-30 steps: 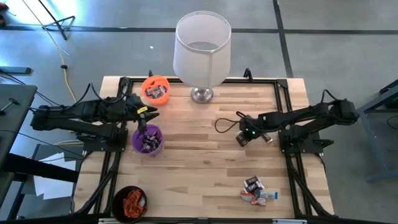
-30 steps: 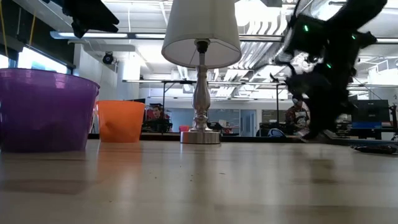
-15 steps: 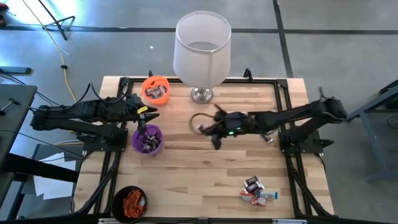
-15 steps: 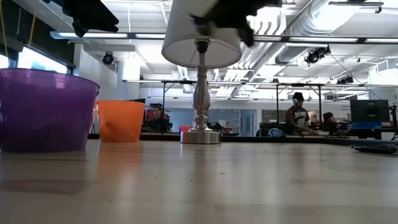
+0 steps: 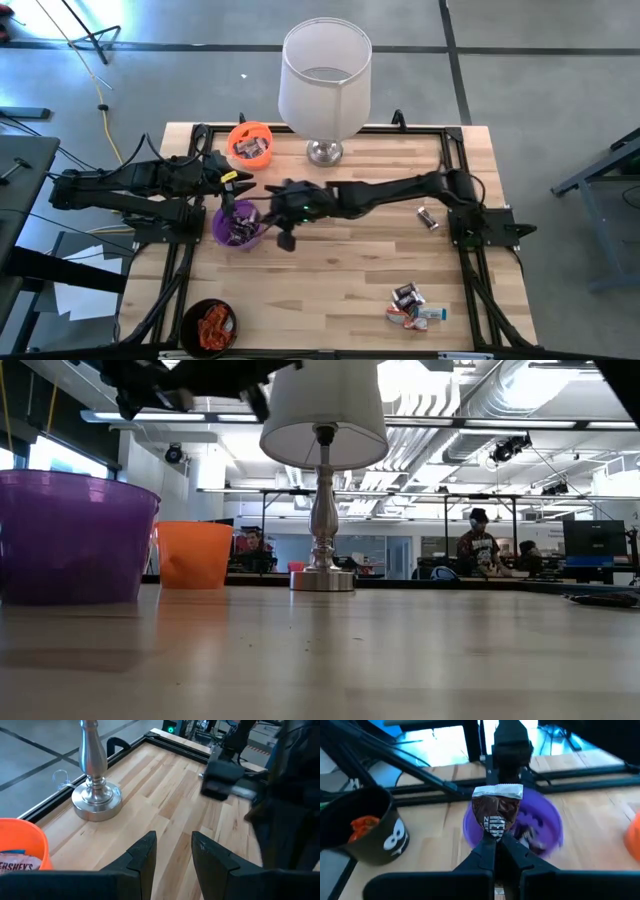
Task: Sort candy
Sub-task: Put the brown chocolate into the purple bucket
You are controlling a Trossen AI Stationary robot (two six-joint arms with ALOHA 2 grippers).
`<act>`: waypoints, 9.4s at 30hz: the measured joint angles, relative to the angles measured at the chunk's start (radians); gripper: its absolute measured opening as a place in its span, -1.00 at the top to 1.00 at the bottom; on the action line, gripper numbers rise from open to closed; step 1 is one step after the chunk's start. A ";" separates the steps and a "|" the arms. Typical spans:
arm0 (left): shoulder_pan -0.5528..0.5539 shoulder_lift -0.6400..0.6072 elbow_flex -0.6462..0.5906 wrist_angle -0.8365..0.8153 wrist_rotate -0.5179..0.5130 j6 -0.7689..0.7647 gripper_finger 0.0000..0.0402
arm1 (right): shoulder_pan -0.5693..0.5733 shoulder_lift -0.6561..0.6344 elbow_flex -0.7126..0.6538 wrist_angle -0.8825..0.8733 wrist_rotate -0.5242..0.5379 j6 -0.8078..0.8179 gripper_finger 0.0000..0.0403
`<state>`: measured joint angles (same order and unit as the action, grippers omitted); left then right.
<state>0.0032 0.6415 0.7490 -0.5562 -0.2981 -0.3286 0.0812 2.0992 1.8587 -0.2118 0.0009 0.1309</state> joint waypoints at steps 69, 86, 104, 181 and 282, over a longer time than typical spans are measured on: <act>0.000 0.000 0.001 -0.008 -0.003 0.018 0.45 | 0.139 -0.491 -0.835 -0.913 0.260 0.747 0.28; 0.000 0.000 0.000 0.113 -0.006 0.016 0.45 | -0.029 -0.969 -1.306 -0.768 0.121 0.858 0.28; 0.000 0.000 0.000 0.113 -0.032 0.034 0.45 | -0.252 -0.978 -1.432 -0.585 -0.008 0.699 0.28; 0.000 0.071 -0.001 0.098 0.005 0.088 0.45 | -0.094 0.260 0.192 0.271 -0.269 0.174 0.97; -0.215 0.328 0.000 0.448 -0.031 -0.077 0.45 | 0.658 -0.535 -0.967 -0.442 0.061 0.467 0.34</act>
<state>-0.2119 0.9691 0.7490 -0.1081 -0.3290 -0.4053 0.7395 1.5642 0.8917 -0.6536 0.0617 0.5976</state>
